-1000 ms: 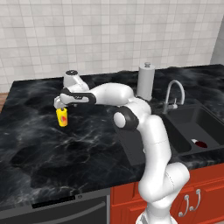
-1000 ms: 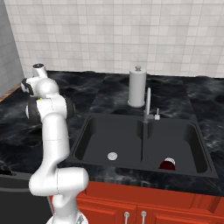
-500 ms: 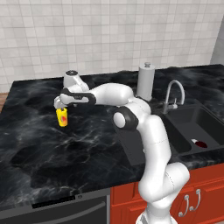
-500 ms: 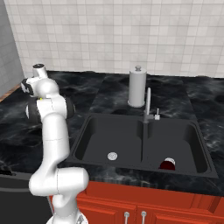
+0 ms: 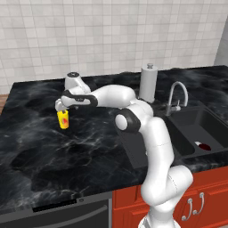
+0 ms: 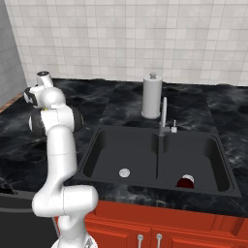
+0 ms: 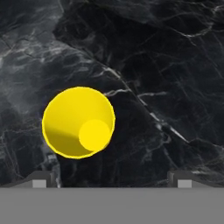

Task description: Move any existing items from the left basin to the right basin for drying. Then move the cup from the counter to the left basin of the sink for washing.

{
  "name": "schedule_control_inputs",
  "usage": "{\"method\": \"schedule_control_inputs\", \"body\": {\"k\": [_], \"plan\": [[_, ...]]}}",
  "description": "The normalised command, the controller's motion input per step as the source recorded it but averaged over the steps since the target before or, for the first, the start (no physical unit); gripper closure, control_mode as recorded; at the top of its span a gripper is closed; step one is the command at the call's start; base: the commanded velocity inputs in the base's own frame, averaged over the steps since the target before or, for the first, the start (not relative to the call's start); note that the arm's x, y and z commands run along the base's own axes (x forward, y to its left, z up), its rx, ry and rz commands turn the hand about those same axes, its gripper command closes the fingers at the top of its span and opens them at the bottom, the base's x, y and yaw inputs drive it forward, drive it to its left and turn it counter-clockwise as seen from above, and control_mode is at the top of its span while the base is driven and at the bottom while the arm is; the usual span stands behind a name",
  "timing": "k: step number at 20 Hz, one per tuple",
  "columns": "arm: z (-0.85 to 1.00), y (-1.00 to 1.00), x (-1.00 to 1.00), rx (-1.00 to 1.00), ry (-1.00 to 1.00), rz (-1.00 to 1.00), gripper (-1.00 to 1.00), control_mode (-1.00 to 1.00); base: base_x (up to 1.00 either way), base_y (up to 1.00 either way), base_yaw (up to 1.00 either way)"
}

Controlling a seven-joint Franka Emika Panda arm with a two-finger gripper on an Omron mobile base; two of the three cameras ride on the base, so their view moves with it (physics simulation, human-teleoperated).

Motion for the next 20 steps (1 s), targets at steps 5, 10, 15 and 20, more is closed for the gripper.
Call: {"method": "schedule_control_inputs", "body": {"k": [5,10,15,20], "plan": [[-0.1,0.0,0.0,0.0,0.0,0.0,-1.0,-1.0,0.0,0.0,0.0],[-0.1,0.0,0.0,0.0,0.0,0.0,-1.0,-1.0,0.0,0.0,0.0],[-0.09,0.0,0.0,0.0,0.0,0.0,-1.0,-1.0,0.0,0.0,0.0],[-0.11,0.0,0.0,0.0,0.01,0.0,-1.0,-1.0,0.0,0.0,0.0]]}}
